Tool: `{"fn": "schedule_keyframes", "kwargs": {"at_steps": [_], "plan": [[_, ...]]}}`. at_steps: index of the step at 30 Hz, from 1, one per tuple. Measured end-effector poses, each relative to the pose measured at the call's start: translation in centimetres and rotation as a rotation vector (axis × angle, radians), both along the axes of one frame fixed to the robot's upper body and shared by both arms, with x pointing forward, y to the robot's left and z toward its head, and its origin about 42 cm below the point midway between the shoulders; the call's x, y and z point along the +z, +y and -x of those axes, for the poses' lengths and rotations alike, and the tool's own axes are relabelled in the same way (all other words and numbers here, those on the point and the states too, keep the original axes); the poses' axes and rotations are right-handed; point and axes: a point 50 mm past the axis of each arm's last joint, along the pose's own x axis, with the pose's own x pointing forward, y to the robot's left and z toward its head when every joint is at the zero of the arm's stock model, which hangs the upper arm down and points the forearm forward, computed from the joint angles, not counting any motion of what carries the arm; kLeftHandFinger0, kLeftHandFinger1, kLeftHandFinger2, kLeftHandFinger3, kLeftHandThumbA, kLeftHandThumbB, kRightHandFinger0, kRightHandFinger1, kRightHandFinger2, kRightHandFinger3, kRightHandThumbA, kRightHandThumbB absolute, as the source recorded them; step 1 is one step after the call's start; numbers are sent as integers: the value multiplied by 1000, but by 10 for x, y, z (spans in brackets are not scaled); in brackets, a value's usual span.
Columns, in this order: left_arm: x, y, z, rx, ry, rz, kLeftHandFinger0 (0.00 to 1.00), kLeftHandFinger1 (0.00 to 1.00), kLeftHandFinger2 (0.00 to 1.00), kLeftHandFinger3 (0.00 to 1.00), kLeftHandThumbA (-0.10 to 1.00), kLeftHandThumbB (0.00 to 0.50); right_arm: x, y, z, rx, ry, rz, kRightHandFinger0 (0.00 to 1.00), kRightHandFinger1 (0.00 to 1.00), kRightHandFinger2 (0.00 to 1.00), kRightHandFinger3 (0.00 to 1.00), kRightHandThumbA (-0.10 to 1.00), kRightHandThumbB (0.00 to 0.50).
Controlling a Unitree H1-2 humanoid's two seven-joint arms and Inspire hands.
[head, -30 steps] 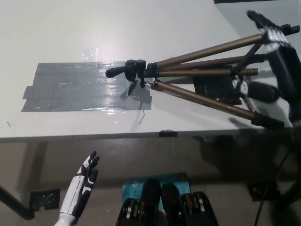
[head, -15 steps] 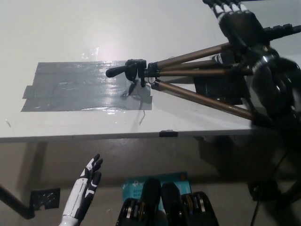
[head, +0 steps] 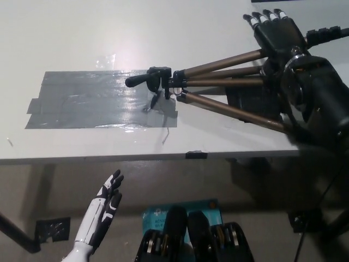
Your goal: A tripod is kept on the middle of the desk infront of the robot and the robot grabs one of its legs to pick it up and hands it to a person
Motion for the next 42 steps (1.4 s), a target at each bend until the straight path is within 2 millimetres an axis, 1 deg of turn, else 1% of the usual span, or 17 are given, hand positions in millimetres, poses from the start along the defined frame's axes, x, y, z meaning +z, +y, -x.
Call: {"fn": "schedule_keyframes", "kwargs": {"at_steps": [3, 5, 6, 8, 9, 10, 12, 17, 19, 24, 26, 28, 30, 33, 37, 39, 42], "plan": [[1, -1, -1, -4, -3, 0, 1000, 1000, 1000, 1000, 1000, 130, 1, -1, -2, 3, 8, 9, 1000, 1000, 1000, 1000, 888, 498], [1, -2, -2, -6, -3, 0, 1000, 1000, 1000, 1000, 1000, 123, 1, 0, -2, 12, 12, 13, 1000, 1000, 1000, 1000, 587, 350], [1, -2, -2, -6, -3, 0, 1000, 1000, 1000, 1000, 1000, 122, 0, 0, -2, 17, 9, 13, 1000, 1000, 1000, 1000, 524, 359], [1, -2, -2, -6, -3, 0, 1000, 1000, 1000, 1000, 1000, 120, -1, -1, -2, 25, -11, 10, 219, 347, 518, 630, -25, 263], [1, -2, -2, -6, -2, 0, 1000, 1000, 1000, 1000, 1000, 119, -3, -1, -2, 33, -31, 7, 9, 45, 313, 390, -97, 262], [0, -2, -2, -6, -1, 0, 1000, 1000, 1000, 1000, 1000, 128, -5, -1, -2, 36, -39, 6, 2, 22, 335, 339, -99, 276], [-1, -2, -2, -7, 4, 0, 1000, 1000, 1000, 1000, 1000, 138, -9, -1, -1, 45, -64, 5, 0, 106, 561, 219, -100, 282], [-2, -2, -2, -7, 10, -1, 1000, 1000, 1000, 1000, 1000, 138, -18, -4, 1, 64, -113, 5, 0, 144, 658, 255, -100, 238], [-2, -3, -2, -8, 10, -1, 1000, 1000, 1000, 1000, 1000, 133, -22, -5, 1, 75, -140, 2, 0, 168, 664, 445, -100, 238], [-3, -3, -2, -8, 12, -1, 1000, 1000, 1000, 1000, 1000, 134, -28, -6, 5, 107, -199, -8, 0, 36, 437, 282, -100, 251], [-3, -3, -2, -8, 12, -1, 1000, 1000, 1000, 1000, 1000, 134, -30, -6, 6, 122, -224, -14, 0, 65, 522, 206, -100, 229], [-3, -3, -2, -8, 14, -2, 1000, 1000, 1000, 1000, 1000, 130, -31, -6, 7, 133, -240, -19, 0, 263, 800, 398, -100, 214], [-3, -3, -2, -7, 18, -2, 1000, 1000, 1000, 1000, 1000, 128, -34, -6, 9, 149, -262, -28, 0, 378, 851, 715, -100, 237], [-3, -3, -2, -5, 24, -3, 1000, 1000, 1000, 1000, 1000, 148, -34, -5, 11, 171, -290, -39, 0, 469, 920, 934, -100, 230], [-4, -3, -2, -2, 33, -2, 1000, 1000, 1000, 1000, 1000, 135, -31, 0, 14, 218, -335, -53, 0, 338, 792, 930, -100, 240], [-4, -2, -2, -1, 35, -2, 1000, 1000, 1000, 1000, 1000, 135, -28, 2, 15, 239, -355, -59, 0, 366, 844, 968, -100, 237], [-4, -2, -2, 0, 38, -3, 1000, 1000, 1000, 1000, 1000, 133, -25, 8, 17, 280, -390, -74, 0, 237, 778, 830, -100, 263]]}}
